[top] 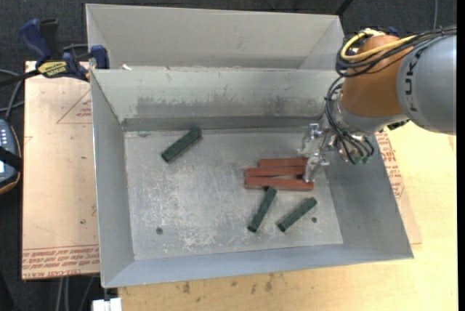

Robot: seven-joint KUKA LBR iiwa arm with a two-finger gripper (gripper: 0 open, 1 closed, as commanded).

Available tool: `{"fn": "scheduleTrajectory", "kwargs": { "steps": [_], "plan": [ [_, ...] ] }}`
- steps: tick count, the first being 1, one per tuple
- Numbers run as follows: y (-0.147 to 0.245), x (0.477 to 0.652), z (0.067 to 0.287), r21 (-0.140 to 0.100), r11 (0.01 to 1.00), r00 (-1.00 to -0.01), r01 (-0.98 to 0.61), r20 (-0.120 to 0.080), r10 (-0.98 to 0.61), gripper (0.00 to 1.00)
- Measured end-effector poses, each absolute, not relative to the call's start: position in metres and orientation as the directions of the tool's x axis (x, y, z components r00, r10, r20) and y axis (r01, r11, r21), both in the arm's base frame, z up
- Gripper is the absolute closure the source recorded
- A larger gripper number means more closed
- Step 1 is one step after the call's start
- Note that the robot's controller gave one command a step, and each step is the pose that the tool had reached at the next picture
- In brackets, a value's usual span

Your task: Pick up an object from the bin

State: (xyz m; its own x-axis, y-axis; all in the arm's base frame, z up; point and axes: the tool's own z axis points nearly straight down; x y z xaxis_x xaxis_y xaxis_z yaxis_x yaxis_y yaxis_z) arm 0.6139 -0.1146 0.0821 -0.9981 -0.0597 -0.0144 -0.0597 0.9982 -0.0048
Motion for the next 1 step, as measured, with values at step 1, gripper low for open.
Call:
{"fn": "scheduleTrajectory", "kwargs": {
  "steps": [1],
  "plan": [
    [-0.1145, 0.6139, 0.0821, -0.005, 0.998, -0.998, -0.060, -0.014, -0.060, 1.00]
  ]
}}
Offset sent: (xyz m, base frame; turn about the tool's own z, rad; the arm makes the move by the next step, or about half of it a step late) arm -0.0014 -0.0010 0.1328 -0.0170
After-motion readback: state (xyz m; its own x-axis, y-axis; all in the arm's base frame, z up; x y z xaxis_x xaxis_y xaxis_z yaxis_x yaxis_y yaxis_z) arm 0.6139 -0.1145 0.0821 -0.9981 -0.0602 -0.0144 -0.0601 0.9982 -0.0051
